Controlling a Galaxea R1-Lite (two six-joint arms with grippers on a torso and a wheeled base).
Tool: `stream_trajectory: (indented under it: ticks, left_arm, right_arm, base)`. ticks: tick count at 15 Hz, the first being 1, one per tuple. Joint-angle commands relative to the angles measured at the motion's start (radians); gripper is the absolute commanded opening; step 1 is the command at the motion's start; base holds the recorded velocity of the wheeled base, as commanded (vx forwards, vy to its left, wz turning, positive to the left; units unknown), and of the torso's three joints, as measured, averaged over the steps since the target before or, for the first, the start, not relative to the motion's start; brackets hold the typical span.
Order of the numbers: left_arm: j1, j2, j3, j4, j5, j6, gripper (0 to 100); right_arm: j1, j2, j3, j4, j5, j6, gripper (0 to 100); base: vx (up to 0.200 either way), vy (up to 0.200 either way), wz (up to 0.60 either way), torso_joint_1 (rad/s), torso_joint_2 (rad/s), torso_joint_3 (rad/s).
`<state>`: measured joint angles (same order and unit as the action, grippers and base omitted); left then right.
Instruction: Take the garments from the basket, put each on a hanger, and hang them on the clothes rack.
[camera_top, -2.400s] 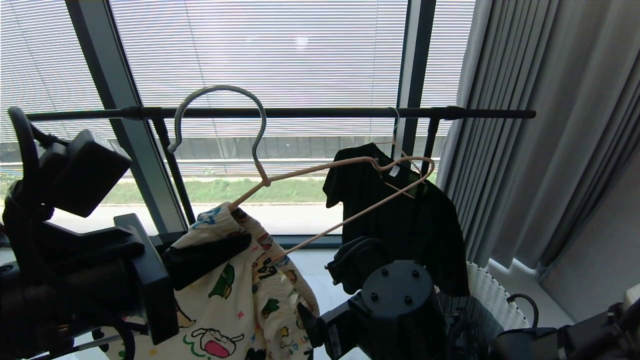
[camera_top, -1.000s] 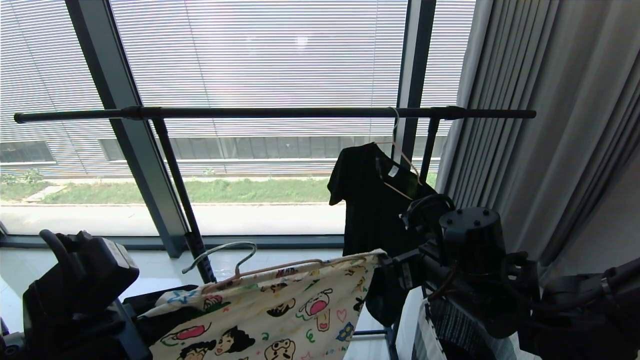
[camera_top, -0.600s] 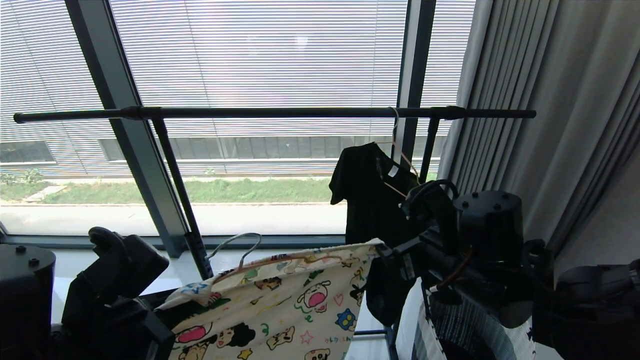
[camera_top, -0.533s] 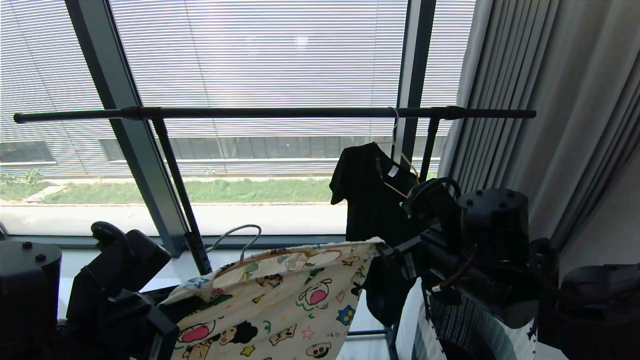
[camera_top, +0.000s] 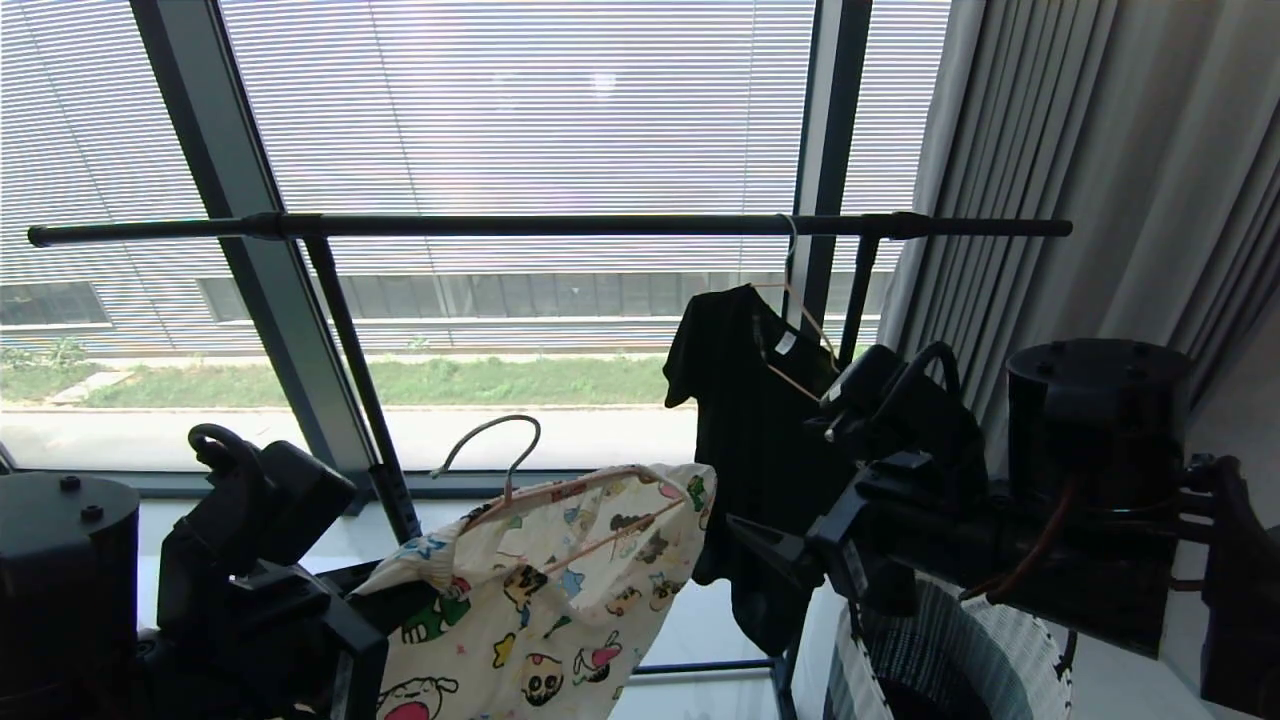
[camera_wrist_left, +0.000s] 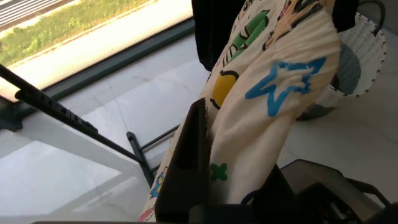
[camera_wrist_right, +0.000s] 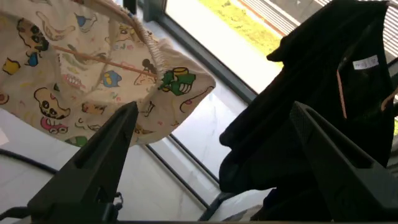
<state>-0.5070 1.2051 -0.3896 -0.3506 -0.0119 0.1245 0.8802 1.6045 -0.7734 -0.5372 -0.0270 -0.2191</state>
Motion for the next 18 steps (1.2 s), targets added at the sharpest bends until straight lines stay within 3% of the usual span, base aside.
stream_trajectory:
  ticks: [1, 4, 6, 13, 18]
  left_arm:
    - [-0.079, -0.001, 0.0, -0.002, -0.008, -0.002, 0]
    - [-0.202, 0.007, 0.003, -0.002, -0.008, 0.0, 0]
    - [-0.251, 0.013, 0.0, -0.002, -0.006, -0.003, 0]
    - [-0.309, 0.005, -0.009, -0.002, -0.006, -0.002, 0]
    - [-0.314, 0.005, -0.009, -0.002, -0.008, -0.003, 0]
  right_arm:
    - [0.0, -0.046, -0.017, 0.056, 0.055, -0.045, 100]
    - [0.0, -0.084, -0.102, 0.312, 0.222, -0.193, 100]
    - [0.008, -0.07, -0.155, 0.422, 0.276, -0.246, 100]
    - [0.063, 0.1, -0.241, 0.451, 0.272, -0.25, 100]
    - [0.063, 0.107, -0.241, 0.451, 0.266, -0.252, 100]
  base:
    - [0.0, 0.0, 0.0, 0.0, 0.0, 0.0]
    - [0.0, 0.0, 0.0, 0.0, 0.0, 0.0]
    - [0.0, 0.0, 0.0, 0.0, 0.0, 0.0]
    - [0.0, 0.0, 0.0, 0.0, 0.0, 0.0]
    - [0.0, 0.0, 0.0, 0.0, 0.0, 0.0]
